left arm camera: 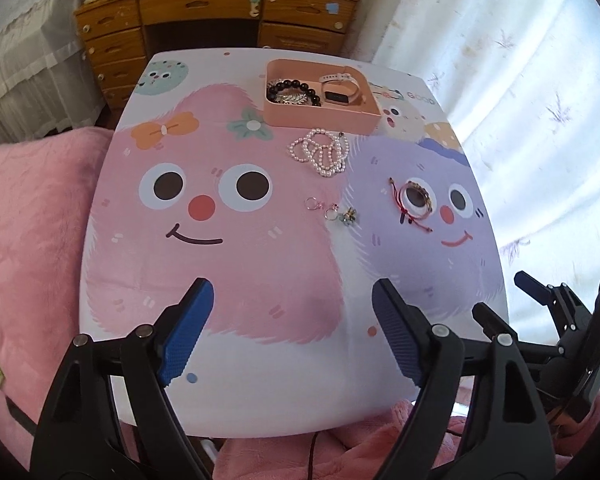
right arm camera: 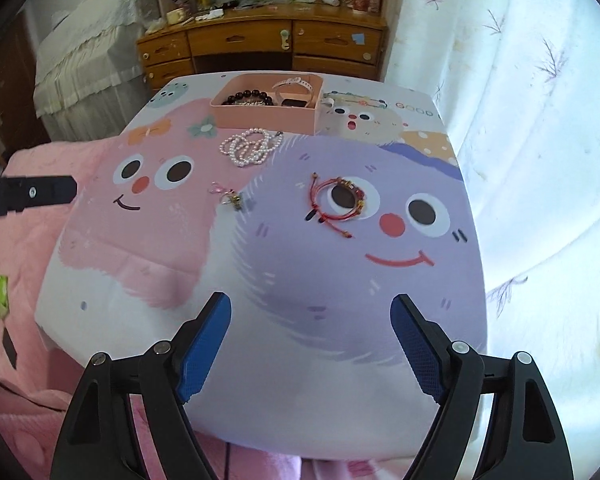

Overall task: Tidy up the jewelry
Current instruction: 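Grasp the red string bracelet with the right tool while the left tool grasps the gold charm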

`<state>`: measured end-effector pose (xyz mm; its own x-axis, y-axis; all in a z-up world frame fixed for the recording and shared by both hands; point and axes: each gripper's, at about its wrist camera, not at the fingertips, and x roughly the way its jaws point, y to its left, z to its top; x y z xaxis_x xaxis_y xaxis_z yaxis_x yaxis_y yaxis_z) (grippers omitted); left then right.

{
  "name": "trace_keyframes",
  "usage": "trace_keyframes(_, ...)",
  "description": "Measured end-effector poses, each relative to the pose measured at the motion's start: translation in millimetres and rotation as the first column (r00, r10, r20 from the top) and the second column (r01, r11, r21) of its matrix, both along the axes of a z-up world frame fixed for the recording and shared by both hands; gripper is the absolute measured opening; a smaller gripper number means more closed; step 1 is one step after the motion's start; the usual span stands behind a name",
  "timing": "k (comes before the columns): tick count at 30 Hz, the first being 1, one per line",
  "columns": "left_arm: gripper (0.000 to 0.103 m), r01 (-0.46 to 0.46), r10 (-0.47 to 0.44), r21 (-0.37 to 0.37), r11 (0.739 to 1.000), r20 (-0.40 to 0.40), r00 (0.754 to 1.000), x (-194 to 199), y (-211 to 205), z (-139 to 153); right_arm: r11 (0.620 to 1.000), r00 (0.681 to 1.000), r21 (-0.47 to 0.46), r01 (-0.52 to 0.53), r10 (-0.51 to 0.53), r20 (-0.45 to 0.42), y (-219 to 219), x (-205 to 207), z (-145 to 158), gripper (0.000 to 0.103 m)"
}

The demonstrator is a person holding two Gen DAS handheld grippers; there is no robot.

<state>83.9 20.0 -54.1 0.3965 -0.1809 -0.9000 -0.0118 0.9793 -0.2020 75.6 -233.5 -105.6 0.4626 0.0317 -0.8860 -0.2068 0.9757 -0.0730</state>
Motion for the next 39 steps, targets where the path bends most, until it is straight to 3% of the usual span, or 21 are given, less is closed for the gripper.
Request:
trace_keyframes(8, 0.080, -0.081, 0.084, 0.033, 0.996, -0.083, 0.993, 29.9, -36.4, -29.5, 0.996, 0.996, -0.027, -0.088, 0.088, -0.005, -44.1, 61.8, -16.3, 0.085)
trace_keyframes(14, 0.080, -0.127, 0.133, 0.066, 0.990, -0.095, 0.987, 51.7, -66.8, -61.4, 0.977, 0.978, -0.025, -0.210, 0.210, 0.000, -54.1, 96.7, -53.7, 0.085)
trace_keyframes(18, 0.080, -0.222, 0.223, 0.026, 0.975, -0.187, 0.957, 71.7, -75.4, -91.5, 0.973, 0.972, 0.006, -0.232, 0.232, 0.041, -57.7, 113.6, -79.8, 0.085)
trace_keyframes(20, 0.080, -0.291, 0.277, -0.041, 0.956, -0.208, 0.938, 80.3, -77.4, -104.4, 0.964, 0.962, 0.028, -0.265, 0.263, 0.070, -56.8, 121.5, -90.3, 0.085)
trace_keyframes(23, 0.080, -0.347, 0.325, -0.063, 0.936, -0.227, 0.918, 89.4, -81.5, -118.4, 0.948, 0.942, 0.007, -0.319, 0.316, 0.110, -48.8, 127.5, -101.8, 0.085)
trace_keyframes(26, 0.079, -0.375, 0.360, -0.029, 0.926, -0.221, 0.906, 99.9, -87.1, -129.2, 0.936, 0.929, 0.010, -0.351, 0.347, 0.124, -43.9, 137.2, -113.4, 0.085)
trace_keyframes(31, 0.067, -0.409, 0.403, 0.021, 0.912, -0.227, 0.886, 113.1, -89.8, -149.4, 0.931, 0.926, 0.021, -0.364, 0.359, 0.120, -38.7, 145.7, -129.2, 0.085)
trace_keyframes(34, 0.067, -0.398, 0.397, 0.044, 0.917, -0.229, 0.889, 118.0, -93.9, -158.0, 0.933, 0.929, 0.043, -0.358, 0.352, 0.115, -37.1, 152.9, -136.0, 0.085)
trace_keyframes(39, 0.056, -0.377, 0.387, 0.087, 0.922, -0.193, 0.902, 123.6, -102.6, -158.8, 0.938, 0.939, 0.072, -0.340, 0.334, 0.077, -33.7, 167.4, -145.9, 0.084)
